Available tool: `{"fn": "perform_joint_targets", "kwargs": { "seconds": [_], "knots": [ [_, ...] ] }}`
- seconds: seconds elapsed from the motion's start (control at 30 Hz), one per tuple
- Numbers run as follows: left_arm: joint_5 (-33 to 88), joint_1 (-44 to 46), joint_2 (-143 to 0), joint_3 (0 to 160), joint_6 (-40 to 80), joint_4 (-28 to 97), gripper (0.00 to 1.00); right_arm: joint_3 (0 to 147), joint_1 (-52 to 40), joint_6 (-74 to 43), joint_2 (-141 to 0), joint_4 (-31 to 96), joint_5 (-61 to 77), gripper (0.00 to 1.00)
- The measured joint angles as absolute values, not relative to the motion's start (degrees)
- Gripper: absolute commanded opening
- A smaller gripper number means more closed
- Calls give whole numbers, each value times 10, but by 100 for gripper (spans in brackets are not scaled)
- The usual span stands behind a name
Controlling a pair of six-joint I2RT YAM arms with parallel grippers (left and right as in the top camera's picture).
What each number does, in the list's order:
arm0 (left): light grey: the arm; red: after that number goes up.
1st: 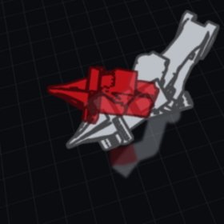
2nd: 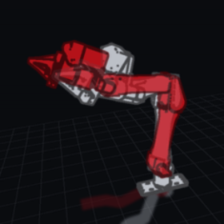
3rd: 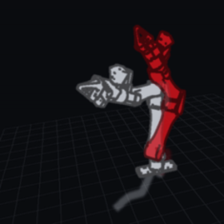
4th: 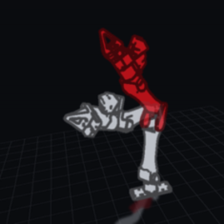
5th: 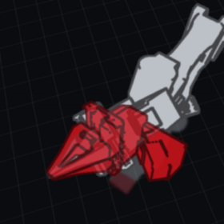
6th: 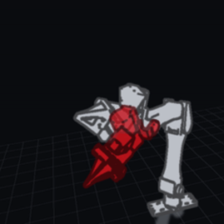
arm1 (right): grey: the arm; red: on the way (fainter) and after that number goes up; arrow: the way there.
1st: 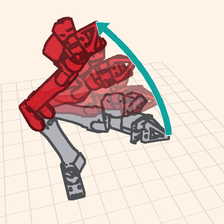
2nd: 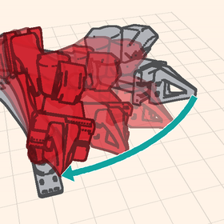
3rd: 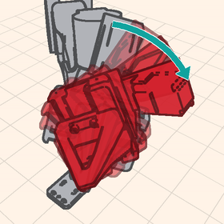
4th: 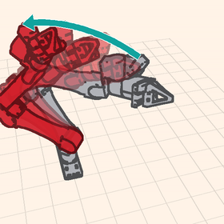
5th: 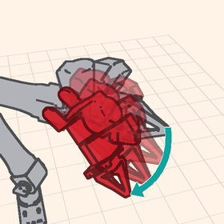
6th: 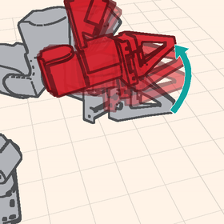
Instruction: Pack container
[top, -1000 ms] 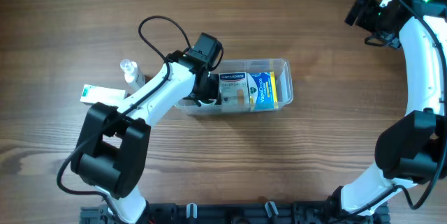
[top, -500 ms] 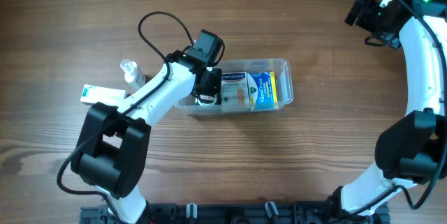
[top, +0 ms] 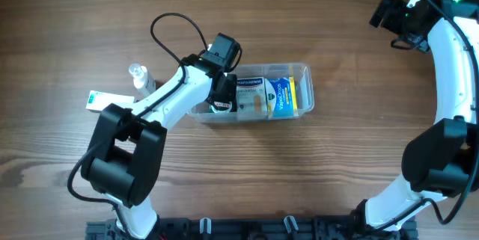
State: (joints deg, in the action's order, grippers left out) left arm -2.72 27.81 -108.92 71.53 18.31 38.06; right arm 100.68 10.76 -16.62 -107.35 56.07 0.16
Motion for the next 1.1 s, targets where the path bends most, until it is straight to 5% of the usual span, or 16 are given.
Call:
{"fn": "perform_joint_targets", "kwargs": {
  "seconds": [0.83,1.1],
  "knots": [
    [-57,278,-1106,716,183,373,4,1007,108,-166,-1074,561,2,100],
    [-130,277,-1002,716,191,402,4,1007,108,-166,-1074,561,2,100]
  ]
}}
